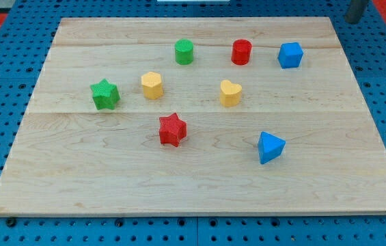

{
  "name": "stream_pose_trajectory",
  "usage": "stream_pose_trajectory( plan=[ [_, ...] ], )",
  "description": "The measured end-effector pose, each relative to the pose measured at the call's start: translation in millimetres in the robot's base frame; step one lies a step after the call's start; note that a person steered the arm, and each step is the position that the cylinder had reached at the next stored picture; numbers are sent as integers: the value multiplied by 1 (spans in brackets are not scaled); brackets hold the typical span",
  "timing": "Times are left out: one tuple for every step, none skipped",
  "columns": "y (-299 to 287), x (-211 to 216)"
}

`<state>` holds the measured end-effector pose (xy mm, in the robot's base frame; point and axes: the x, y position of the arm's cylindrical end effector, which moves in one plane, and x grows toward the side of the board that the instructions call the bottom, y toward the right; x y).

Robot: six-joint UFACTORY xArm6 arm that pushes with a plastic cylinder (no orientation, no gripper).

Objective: Push the red circle towards the yellow hexagon

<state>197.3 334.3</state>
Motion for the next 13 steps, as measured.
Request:
stream_pose_trajectory(
  plan=[
    [-1,-5],
    [-1,-5],
    [-1,-2],
    [-1,-3],
    [1,-2],
    [2,6],
    [2,6],
    [1,12],
    [-48,11],
    [-123,-4],
    [-149,39],
    [-199,76],
    [-284,80]
  ],
)
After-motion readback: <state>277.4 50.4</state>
